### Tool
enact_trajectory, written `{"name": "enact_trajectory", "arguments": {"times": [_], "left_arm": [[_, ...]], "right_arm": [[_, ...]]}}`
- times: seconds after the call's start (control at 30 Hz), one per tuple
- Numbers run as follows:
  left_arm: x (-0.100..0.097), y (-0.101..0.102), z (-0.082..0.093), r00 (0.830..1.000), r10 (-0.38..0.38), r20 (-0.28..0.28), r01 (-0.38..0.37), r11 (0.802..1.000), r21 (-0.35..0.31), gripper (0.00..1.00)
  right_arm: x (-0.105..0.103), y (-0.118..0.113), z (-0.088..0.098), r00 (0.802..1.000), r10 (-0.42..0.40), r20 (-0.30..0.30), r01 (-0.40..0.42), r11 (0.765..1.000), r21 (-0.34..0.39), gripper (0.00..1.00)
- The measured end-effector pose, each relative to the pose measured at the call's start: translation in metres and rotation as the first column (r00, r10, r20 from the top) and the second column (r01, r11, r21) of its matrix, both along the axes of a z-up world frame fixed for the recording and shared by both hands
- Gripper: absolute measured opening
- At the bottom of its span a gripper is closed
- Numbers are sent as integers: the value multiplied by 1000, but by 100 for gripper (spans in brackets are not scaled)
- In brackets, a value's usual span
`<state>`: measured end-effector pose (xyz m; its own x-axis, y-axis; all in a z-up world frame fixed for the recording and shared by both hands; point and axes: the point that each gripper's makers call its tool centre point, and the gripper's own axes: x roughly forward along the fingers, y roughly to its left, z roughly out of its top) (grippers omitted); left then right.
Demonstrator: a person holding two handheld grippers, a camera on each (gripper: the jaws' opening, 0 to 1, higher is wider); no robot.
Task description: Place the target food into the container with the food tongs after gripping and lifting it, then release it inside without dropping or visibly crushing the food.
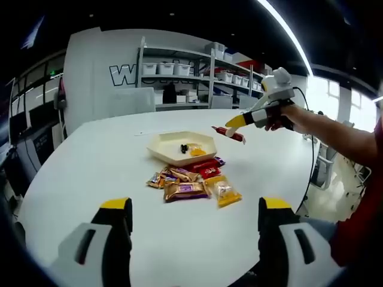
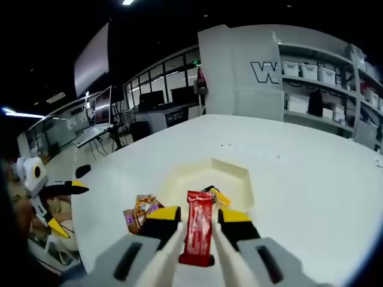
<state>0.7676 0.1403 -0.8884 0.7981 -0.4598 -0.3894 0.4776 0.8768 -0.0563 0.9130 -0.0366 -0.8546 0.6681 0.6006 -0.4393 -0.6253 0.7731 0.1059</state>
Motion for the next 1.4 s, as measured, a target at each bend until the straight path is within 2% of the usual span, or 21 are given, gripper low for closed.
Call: {"name": "enact_trajectory", "arguments": {"times": [0.3,0.73,1.0,1.23,1.3,1.4], "left_arm": [[-1,-5,3,1000,-14,13,14,1000,2,84],[1,5,8,999,17,33,-17,1000,9,85],[0,5,9,999,11,37,-11,1000,18,86],[2,11,16,998,32,48,-31,999,-15,85],[3,12,16,998,35,48,-34,999,-10,85],[3,15,10,999,42,34,-44,998,39,86]], "right_arm": [[10,10,10,1000,8,27,-8,1000,-2,19],[23,30,27,998,31,63,-31,999,7,19],[33,34,27,998,29,60,-30,1000,8,19],[38,36,28,998,27,55,-28,1000,12,18],[40,36,28,998,27,52,-28,1000,12,19],[45,38,26,998,26,52,-26,1000,5,19]]}}
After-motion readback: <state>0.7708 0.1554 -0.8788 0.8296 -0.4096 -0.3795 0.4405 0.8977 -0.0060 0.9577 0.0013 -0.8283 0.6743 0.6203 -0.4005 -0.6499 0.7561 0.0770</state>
